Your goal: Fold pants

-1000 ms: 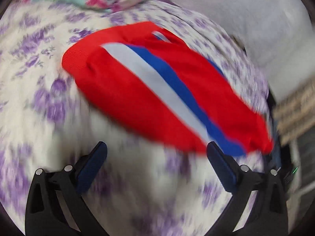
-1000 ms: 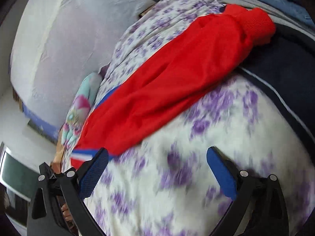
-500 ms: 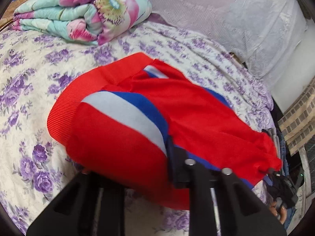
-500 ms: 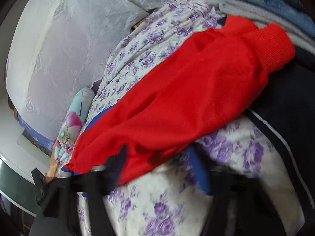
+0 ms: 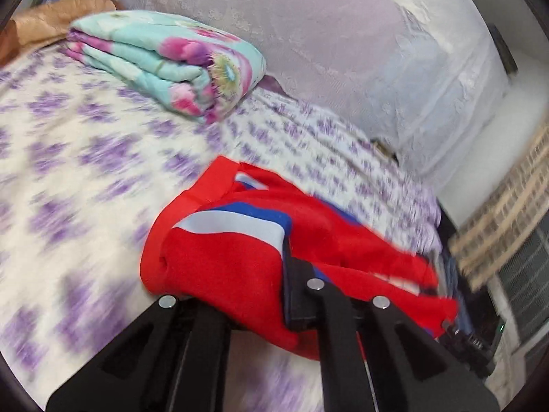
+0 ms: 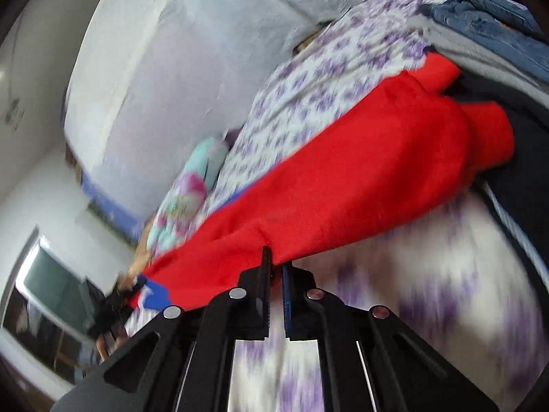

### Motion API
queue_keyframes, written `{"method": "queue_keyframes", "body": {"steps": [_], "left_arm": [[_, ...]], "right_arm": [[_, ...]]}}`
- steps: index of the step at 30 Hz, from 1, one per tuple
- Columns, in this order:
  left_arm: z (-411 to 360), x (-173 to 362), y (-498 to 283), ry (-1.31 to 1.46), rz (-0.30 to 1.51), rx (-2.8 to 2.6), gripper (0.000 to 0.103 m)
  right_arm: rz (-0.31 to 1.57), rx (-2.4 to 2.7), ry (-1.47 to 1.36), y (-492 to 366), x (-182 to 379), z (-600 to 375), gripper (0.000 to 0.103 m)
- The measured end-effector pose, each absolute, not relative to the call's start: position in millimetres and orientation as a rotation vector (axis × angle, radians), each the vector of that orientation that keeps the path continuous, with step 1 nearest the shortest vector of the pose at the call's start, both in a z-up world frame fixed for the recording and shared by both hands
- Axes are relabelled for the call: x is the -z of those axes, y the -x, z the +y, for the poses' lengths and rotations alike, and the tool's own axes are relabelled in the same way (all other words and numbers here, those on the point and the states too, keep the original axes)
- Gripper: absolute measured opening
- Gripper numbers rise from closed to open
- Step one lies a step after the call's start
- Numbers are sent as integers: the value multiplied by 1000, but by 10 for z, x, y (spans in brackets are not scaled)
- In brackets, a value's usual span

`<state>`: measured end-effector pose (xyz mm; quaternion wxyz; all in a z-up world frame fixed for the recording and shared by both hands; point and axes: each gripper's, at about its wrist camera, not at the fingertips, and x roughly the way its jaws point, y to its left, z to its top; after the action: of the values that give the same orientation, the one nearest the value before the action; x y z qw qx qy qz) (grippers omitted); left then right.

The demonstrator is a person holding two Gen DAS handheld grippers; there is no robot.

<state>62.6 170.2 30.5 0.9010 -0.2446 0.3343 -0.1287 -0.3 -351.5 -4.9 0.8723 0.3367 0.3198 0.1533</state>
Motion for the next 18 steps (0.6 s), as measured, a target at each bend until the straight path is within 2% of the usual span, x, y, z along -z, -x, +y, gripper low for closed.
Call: {"method": "queue_keyframes", "body": {"steps": [3,4,5,6,7,8,10,15,18], "left_arm": [[1663,-88,-213,411,777,246,6],[1635,-3,-128,385,800,238,6],[1603,72,-73,362,820,232,7],[1577,164,-27,339,842,223,11],[1595,216,-1,347,846,217,15],[1644,246,19,376,841,219,17],[1720,252,16,433,824,241,32],[1793,276,-43,485,791,224,33],[1752,265,-20,467,778,218,37]], "right_arm": [[746,-331,-681,299,188,-3476,7],[782,-327,-646,379,226,-3445,11],[820,-313,-601,420,246,-3409,23],[850,-273,-551,466,254,-3397,52],[838,-244,-533,526,240,-3419,62],[795,-222,-528,596,194,-3460,64],[718,-174,-553,750,90,-3626,64],[684,-99,-734,833,235,-4168,63],[695,-123,-691,763,257,-4221,63]]}}
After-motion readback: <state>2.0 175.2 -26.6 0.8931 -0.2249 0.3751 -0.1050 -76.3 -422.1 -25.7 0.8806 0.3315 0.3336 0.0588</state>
